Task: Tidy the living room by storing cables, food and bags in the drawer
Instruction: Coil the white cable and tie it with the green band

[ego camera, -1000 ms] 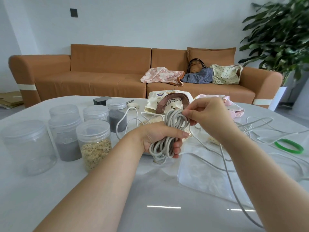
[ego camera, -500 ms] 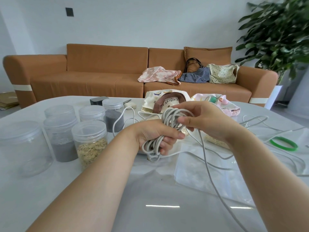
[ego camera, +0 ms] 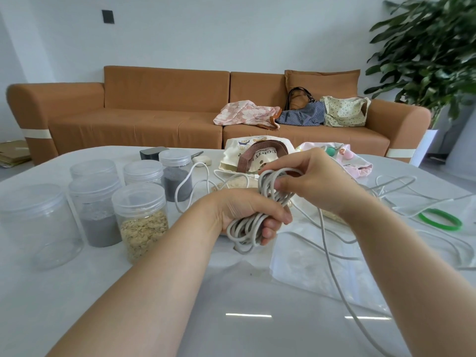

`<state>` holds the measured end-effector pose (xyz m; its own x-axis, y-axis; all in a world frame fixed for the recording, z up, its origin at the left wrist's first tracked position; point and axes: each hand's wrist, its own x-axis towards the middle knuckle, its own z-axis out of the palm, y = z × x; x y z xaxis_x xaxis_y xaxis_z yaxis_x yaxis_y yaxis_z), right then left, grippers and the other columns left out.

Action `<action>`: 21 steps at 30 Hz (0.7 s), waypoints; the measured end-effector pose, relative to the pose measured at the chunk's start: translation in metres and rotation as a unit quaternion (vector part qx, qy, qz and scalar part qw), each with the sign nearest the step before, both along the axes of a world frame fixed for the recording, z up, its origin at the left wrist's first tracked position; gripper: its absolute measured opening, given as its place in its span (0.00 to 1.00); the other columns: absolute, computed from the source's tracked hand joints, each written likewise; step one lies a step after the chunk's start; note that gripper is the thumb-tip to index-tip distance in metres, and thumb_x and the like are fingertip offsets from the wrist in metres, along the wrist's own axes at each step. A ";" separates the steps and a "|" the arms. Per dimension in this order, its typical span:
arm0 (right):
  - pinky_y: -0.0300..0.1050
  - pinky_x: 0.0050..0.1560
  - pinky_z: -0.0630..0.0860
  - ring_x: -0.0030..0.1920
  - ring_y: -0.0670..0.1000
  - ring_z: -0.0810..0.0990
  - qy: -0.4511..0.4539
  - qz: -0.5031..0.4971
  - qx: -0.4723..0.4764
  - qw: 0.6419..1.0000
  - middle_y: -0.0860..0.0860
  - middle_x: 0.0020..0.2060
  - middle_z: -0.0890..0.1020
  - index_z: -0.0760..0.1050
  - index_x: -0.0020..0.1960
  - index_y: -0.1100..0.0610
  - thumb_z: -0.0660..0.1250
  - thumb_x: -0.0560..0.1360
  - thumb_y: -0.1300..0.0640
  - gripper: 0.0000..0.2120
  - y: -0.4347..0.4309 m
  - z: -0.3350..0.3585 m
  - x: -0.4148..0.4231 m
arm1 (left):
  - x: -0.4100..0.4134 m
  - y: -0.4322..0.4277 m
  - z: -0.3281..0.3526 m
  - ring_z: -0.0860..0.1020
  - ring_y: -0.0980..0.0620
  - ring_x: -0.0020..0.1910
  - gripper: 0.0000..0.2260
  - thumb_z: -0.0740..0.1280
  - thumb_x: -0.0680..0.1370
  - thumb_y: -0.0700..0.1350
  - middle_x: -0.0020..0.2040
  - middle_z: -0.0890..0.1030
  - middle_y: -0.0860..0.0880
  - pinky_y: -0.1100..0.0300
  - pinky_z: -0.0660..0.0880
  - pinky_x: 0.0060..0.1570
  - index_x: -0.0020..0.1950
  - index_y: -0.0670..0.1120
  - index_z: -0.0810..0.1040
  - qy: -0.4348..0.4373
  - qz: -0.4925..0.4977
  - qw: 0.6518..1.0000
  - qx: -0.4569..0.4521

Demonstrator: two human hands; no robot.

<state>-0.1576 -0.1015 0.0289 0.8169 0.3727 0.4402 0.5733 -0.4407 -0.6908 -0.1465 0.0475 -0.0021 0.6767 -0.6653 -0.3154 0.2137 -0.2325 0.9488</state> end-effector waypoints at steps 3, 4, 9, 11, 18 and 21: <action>0.27 0.40 0.74 0.34 0.34 0.77 -0.038 -0.041 0.022 0.998 0.38 0.33 0.80 0.79 0.38 0.46 0.68 0.69 0.73 0.20 0.002 -0.002 0.003 | 0.002 -0.003 -0.002 0.74 0.54 0.23 0.08 0.61 0.76 0.32 0.23 0.71 0.49 0.64 0.75 0.29 0.39 0.42 0.72 -0.011 0.016 0.999 -0.032; 0.27 0.39 0.73 0.33 0.33 0.77 -0.046 -0.051 0.026 0.997 0.38 0.34 0.79 0.79 0.40 0.47 0.68 0.69 0.72 0.18 0.003 -0.002 0.003 | 0.003 -0.004 -0.002 0.75 0.53 0.23 0.07 0.62 0.75 0.31 0.24 0.72 0.48 0.63 0.76 0.30 0.39 0.41 0.72 -0.018 0.022 0.999 -0.035; 0.27 0.35 0.73 0.31 0.34 0.76 -0.058 -0.065 0.023 0.996 0.41 0.32 0.80 0.81 0.42 0.50 0.67 0.70 0.72 0.17 -0.004 -0.002 0.008 | 0.004 -0.005 -0.006 0.79 0.50 0.27 0.07 0.62 0.76 0.30 0.27 0.75 0.47 0.57 0.80 0.37 0.44 0.42 0.75 -0.016 0.039 0.999 -0.026; 0.29 0.36 0.75 0.31 0.35 0.77 -0.055 -0.063 0.023 0.996 0.39 0.29 0.80 0.80 0.39 0.48 0.67 0.70 0.72 0.18 -0.008 -0.002 0.010 | 0.003 -0.006 -0.006 0.79 0.51 0.28 0.07 0.61 0.77 0.31 0.28 0.75 0.48 0.56 0.80 0.38 0.45 0.42 0.75 -0.002 0.030 0.999 -0.031; 0.28 0.36 0.72 0.32 0.34 0.76 -0.040 -0.038 0.042 0.998 0.35 0.29 0.80 0.79 0.39 0.46 0.66 0.69 0.74 0.21 -0.013 -0.002 0.012 | -0.003 -0.011 0.000 0.63 0.60 0.18 0.10 0.57 0.79 0.36 0.23 0.64 0.54 0.69 0.63 0.21 0.42 0.44 0.75 0.028 0.001 1.000 0.004; 0.26 0.31 0.68 0.29 0.35 0.74 -0.026 -0.037 0.047 0.998 0.36 0.27 0.80 0.80 0.39 0.47 0.65 0.69 0.75 0.22 -0.011 -0.002 0.010 | -0.002 -0.008 0.001 0.62 0.60 0.18 0.10 0.58 0.79 0.36 0.21 0.63 0.53 0.69 0.60 0.20 0.39 0.43 0.74 0.019 -0.012 0.999 0.031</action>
